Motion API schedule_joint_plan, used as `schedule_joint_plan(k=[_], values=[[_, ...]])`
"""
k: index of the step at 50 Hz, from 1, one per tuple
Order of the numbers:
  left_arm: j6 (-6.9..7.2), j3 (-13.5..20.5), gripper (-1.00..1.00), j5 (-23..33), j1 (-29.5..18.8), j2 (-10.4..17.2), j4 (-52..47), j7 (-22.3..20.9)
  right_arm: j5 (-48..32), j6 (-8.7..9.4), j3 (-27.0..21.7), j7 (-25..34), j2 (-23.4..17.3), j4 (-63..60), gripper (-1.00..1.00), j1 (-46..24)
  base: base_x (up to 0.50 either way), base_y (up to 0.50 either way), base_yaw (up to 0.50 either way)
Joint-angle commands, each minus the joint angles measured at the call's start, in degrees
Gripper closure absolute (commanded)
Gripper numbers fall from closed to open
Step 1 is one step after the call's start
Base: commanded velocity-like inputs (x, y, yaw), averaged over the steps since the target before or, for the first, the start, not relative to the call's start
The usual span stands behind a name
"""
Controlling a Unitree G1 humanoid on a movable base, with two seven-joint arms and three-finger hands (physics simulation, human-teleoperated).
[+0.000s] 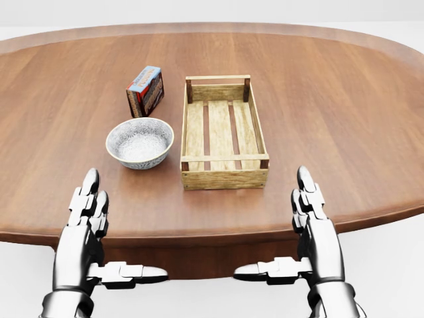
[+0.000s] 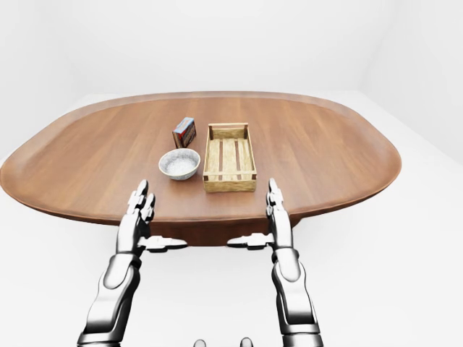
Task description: Pick up the bowl on the left and put it in the tray.
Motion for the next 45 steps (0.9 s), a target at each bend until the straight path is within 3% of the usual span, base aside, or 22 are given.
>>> schedule_joint_plan(k=[1,4,7,15,22,24,27,45], values=[[-2.06,1.68,-1.00,-0.10,2.77,0.80,-4.55,-2.86,-2.20,1.27,-1.38,1.87,-1.16,-4.17,-0.98,2.82,0.00,0.00,0.00],[-2.08,2.02,-1.00,-0.27,2.65,0.75,-4.42,-3.03,-3.08,0.77,-1.70,2.11,-1.19,-4.27,-0.98,3.17,0.00,0.00,0.00],[-1.22,2.33,-1.00,-0.97,3.00,0.77,-6.22,-3.49,-3.38,1.79,-1.80,2.37,-1.03,-6.16,-0.98,3.82,0.00,0.00,0.00],[2.62,5.26,-1.00,-4.50,2.77,1.26,-11.76,-4.19,-4.57,4.88,-1.54,2.74,-0.62,-12.81,-0.98,6.27,0.00,0.00,0.00],[5.55,9.98,-1.00,-9.68,-1.01,3.06,-11.05,-3.14,-4.74,4.59,-1.90,2.76,-0.50,-13.02,-0.99,6.60,0.00,0.00,0.00],[5.40,11.28,-1.00,-10.80,-1.95,3.53,-10.21,-2.33,-4.52,4.88,-1.89,2.93,-0.44,-13.65,-0.99,6.67,0.00,0.00,0.00],[6.35,12.26,-1.00,-12.03,-2.76,4.49,-10.40,-2.16,-4.65,4.88,-1.65,3.13,-0.38,-16.55,-0.99,7.26,0.00,0.00,0.00],[6.35,17.07,-1.00,-16.81,-4.84,7.79,-13.00,-0.86,-7.49,4.88,0.82,3.63,0.48,-36.61,-0.99,13.12,0.00,0.00,0.00]])
